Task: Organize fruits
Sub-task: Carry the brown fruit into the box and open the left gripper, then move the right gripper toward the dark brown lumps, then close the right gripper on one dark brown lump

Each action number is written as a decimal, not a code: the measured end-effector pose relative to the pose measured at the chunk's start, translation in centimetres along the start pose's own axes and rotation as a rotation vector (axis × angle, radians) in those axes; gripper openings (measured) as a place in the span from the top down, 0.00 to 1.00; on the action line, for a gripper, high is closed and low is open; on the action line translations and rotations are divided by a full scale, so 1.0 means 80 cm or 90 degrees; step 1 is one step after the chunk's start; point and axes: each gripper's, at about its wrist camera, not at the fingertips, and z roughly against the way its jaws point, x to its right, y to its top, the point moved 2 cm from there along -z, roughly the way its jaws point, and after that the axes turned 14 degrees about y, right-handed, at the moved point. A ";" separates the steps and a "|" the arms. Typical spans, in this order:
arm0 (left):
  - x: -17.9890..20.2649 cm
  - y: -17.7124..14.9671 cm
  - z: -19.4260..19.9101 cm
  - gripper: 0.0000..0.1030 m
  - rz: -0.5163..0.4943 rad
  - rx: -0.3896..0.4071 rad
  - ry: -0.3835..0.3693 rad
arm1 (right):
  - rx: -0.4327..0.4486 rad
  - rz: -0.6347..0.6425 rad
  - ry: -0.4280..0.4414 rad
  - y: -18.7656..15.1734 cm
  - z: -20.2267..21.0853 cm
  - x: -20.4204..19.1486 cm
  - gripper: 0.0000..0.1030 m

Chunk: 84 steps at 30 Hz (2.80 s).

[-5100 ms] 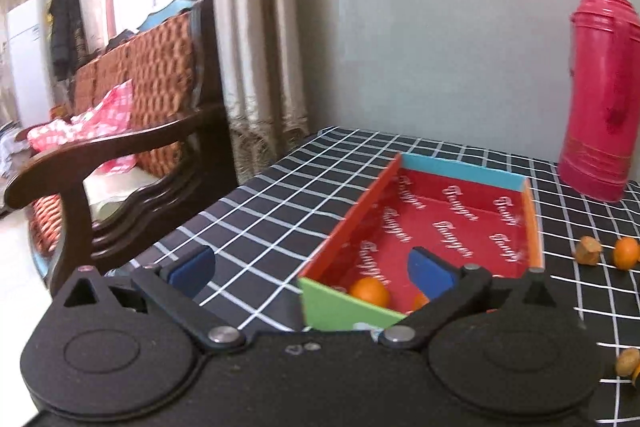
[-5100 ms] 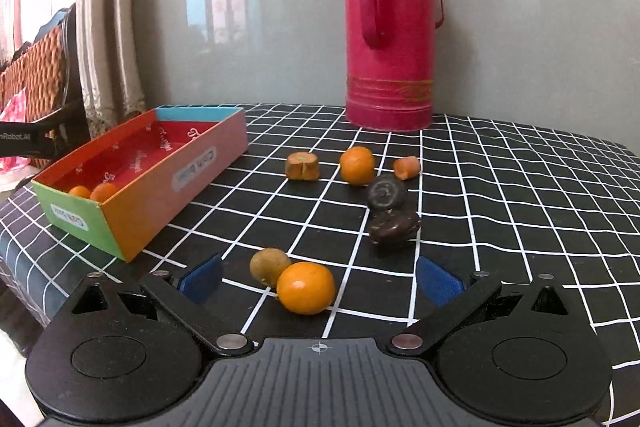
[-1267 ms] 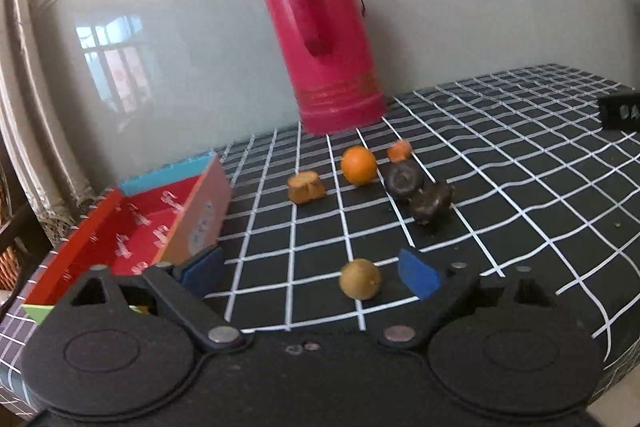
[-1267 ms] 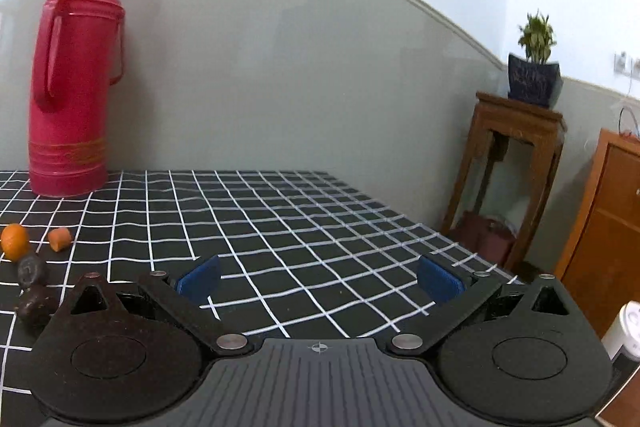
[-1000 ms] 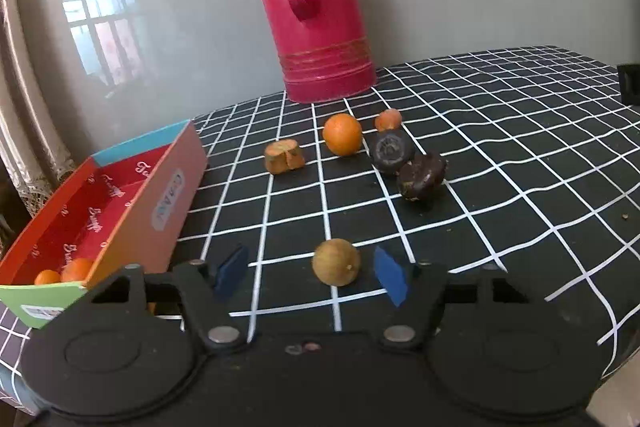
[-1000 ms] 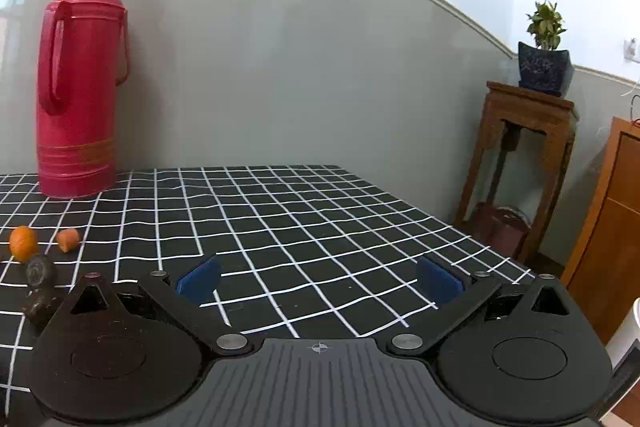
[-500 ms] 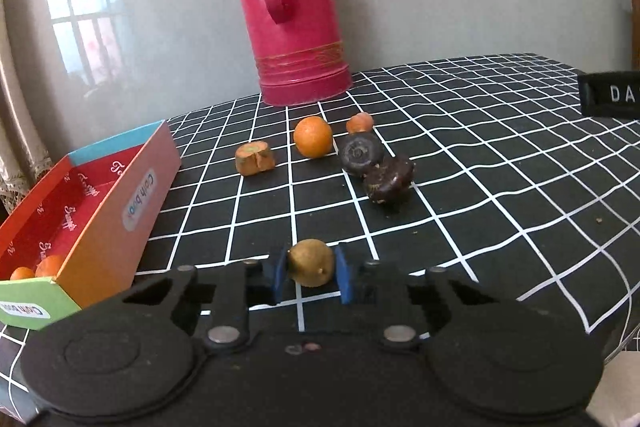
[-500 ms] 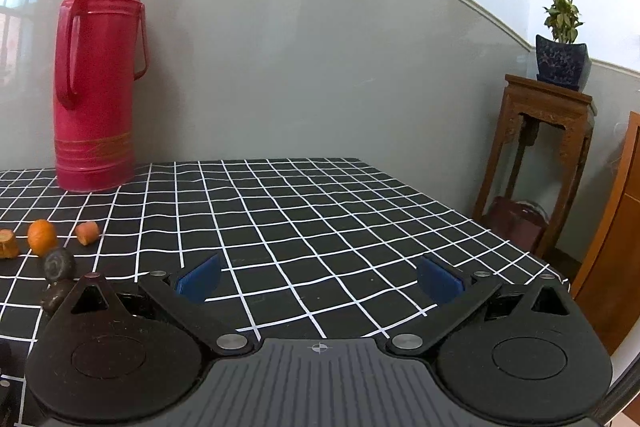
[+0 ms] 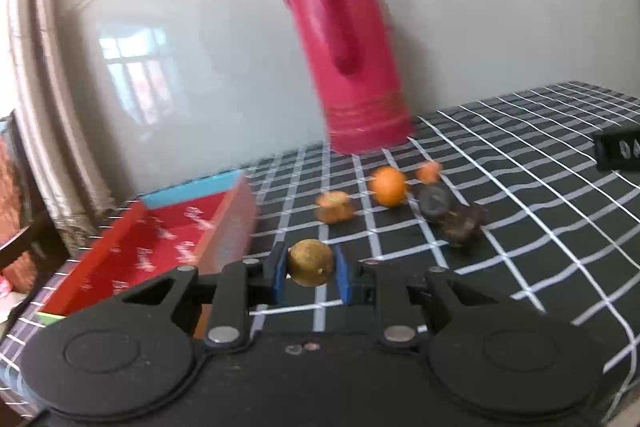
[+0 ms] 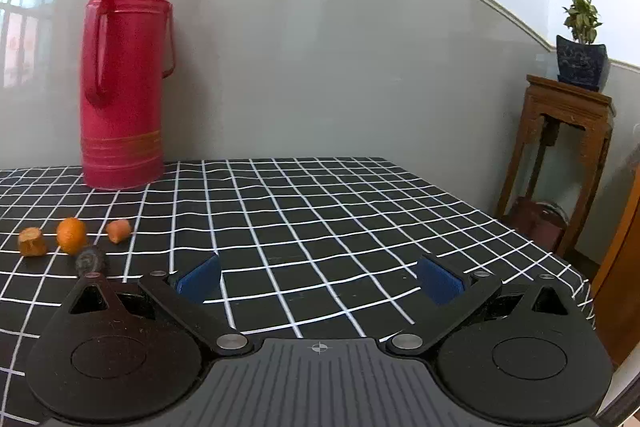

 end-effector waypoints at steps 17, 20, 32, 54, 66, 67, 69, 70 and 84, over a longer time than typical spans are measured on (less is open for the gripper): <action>-0.115 0.010 -0.096 0.85 0.098 -0.128 0.177 | -0.016 0.049 0.070 -0.009 -0.007 -0.059 0.00; -0.132 0.002 -0.119 0.84 0.115 -0.186 0.194 | -0.023 0.050 0.086 -0.011 -0.009 -0.065 0.00; -0.168 -0.006 -0.125 0.29 0.157 -0.244 0.227 | -0.053 0.054 0.250 -0.012 -0.028 -0.095 0.00; -0.238 -0.015 -0.082 0.08 0.188 -0.185 0.264 | -0.141 -0.024 0.284 -0.014 -0.093 -0.118 0.33; -0.279 -0.029 -0.082 0.07 0.229 -0.212 0.289 | -0.153 -0.038 0.280 -0.014 -0.108 -0.128 0.63; -0.281 -0.030 -0.082 0.07 0.232 -0.214 0.291 | -0.153 -0.041 0.285 -0.014 -0.108 -0.130 0.63; -0.285 -0.031 -0.081 0.07 0.238 -0.217 0.294 | -0.146 -0.036 0.295 -0.013 -0.103 -0.136 0.63; -0.287 -0.032 -0.082 0.07 0.241 -0.220 0.297 | -0.141 -0.030 0.300 -0.012 -0.101 -0.140 0.63; -0.310 -0.047 -0.080 0.07 0.253 -0.242 0.328 | -0.033 0.021 0.474 0.012 -0.039 -0.221 0.63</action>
